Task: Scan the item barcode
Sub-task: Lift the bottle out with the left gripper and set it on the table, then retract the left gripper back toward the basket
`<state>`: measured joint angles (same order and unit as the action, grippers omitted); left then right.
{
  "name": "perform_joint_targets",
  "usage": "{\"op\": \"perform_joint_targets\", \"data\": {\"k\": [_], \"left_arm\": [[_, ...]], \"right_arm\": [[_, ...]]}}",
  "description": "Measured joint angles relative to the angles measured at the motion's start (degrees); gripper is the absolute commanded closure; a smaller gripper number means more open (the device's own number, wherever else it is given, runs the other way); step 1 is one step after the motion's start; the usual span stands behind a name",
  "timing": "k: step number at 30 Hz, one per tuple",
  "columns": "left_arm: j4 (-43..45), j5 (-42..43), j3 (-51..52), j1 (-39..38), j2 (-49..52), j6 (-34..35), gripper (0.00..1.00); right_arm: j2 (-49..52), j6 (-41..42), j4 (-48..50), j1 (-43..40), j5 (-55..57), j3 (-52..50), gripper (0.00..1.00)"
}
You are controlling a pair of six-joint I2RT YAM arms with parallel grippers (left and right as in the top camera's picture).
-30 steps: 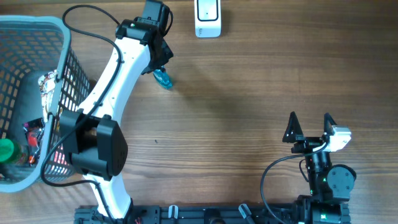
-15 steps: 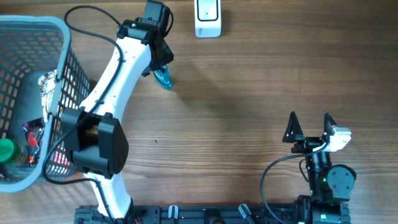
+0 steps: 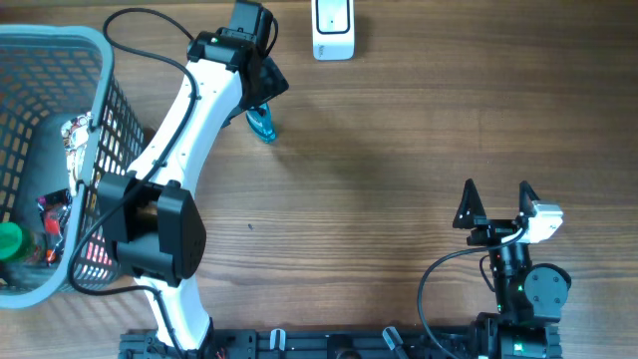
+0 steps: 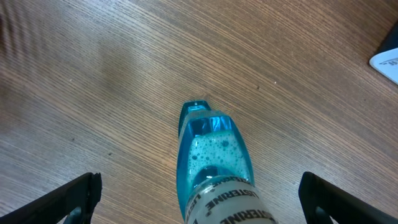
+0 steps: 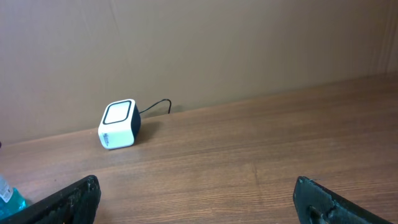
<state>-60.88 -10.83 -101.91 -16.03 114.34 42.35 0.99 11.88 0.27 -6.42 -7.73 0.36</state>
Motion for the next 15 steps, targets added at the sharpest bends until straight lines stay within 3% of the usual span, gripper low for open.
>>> {"op": "perform_joint_targets", "data": {"k": [5,11,14,15], "left_arm": [[-5.33,0.39,-8.46,0.0,-2.05,0.0,0.0],[-13.25,-4.07,-22.14,1.38,-20.22,0.0,0.0],[-17.59,-9.07,-23.71,11.13,-29.05,-0.02,0.0],[-20.72,-10.1,-23.93,17.68,-30.71,0.0,0.0]], "right_arm": [[0.0,-0.02,0.0,0.0,0.02,0.0,0.0],[0.0,0.0,0.0,0.0,0.02,0.0,0.0],[0.0,0.0,-0.02,-0.02,0.0,0.0,0.0],[0.0,0.0,0.02,0.0,0.02,0.0,0.0]]}}
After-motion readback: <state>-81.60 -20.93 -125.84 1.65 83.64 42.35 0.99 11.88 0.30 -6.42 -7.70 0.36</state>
